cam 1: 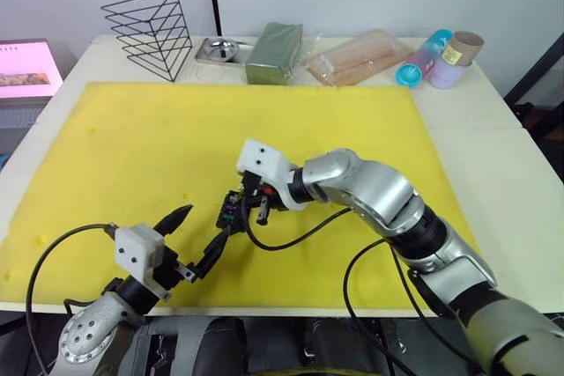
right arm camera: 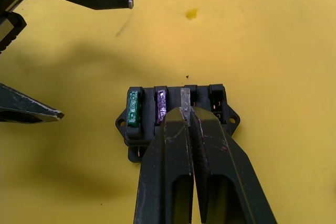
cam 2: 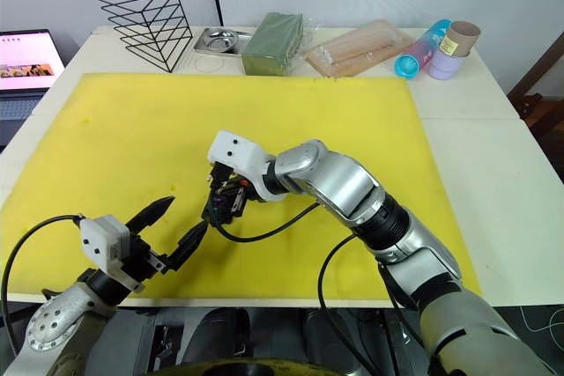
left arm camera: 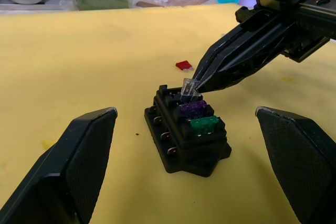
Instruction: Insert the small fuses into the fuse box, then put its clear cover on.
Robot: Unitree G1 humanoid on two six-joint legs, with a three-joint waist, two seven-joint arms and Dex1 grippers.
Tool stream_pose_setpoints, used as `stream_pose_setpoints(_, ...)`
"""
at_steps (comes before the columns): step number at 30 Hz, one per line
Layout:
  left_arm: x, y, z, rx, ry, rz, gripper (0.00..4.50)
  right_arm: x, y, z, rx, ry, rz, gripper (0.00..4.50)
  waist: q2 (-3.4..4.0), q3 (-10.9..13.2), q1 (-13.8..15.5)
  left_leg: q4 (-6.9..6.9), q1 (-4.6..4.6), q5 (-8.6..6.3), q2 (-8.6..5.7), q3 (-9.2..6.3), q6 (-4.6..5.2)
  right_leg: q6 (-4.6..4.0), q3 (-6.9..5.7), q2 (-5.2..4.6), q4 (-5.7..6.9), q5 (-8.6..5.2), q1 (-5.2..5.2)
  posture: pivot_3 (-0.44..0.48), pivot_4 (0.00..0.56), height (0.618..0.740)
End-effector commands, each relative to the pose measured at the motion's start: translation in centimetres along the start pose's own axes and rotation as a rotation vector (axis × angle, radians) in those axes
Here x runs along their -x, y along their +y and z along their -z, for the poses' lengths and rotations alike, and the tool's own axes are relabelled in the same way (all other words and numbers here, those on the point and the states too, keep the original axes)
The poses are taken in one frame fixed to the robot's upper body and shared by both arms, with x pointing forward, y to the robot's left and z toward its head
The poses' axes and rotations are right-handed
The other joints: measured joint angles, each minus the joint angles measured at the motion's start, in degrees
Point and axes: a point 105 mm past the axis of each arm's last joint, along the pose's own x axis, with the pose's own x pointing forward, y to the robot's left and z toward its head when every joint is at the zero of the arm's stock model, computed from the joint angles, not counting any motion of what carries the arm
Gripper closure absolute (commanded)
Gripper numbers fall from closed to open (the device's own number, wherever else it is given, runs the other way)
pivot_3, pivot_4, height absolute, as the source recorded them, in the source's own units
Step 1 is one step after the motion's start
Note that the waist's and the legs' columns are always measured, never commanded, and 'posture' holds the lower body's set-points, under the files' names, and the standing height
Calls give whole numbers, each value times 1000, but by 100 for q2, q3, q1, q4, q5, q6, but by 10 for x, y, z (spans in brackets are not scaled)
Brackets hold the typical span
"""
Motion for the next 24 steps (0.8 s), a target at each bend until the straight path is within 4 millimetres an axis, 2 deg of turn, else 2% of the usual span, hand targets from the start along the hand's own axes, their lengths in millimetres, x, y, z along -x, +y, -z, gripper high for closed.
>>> stream_pose_setpoints(1,1,1,-8,-29,-29,0,0,1,0,-8,30,-30,17,4474,0,0,0,0,0,0,0,0,0,0,0,0,0,0,0,0,150,740)
stream_pose_setpoints(24,3,4,-7,-32,-13,-6,0,1,-1,-14,41,-77,14,4474,0,0,-1,-1,0,0,0,0,0,0,0,0,0,0,0,0,150,740)
